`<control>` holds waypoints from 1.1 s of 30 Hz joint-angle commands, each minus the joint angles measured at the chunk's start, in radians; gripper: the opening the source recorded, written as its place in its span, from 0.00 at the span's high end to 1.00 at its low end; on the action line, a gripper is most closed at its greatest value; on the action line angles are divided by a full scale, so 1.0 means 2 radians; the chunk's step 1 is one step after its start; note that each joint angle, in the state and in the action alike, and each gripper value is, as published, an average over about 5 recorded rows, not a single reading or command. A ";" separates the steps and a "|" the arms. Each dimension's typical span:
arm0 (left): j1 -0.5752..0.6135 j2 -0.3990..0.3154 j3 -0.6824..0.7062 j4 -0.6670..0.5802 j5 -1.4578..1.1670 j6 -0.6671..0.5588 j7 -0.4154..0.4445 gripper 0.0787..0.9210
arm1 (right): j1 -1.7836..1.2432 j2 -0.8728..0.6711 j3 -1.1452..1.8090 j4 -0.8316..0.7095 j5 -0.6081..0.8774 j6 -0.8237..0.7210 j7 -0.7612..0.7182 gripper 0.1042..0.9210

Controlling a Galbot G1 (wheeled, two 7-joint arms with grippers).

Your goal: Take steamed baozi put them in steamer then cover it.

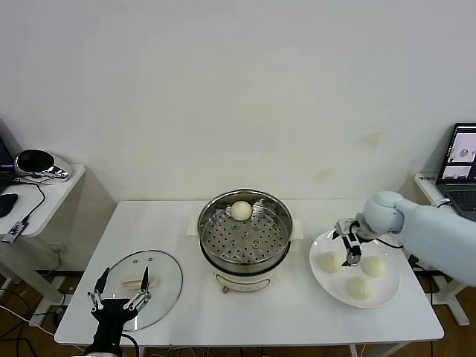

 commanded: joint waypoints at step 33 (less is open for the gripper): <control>0.001 0.000 0.001 0.001 -0.001 -0.003 -0.001 0.12 | 0.036 -0.012 0.014 0.001 0.004 -0.009 -0.017 0.42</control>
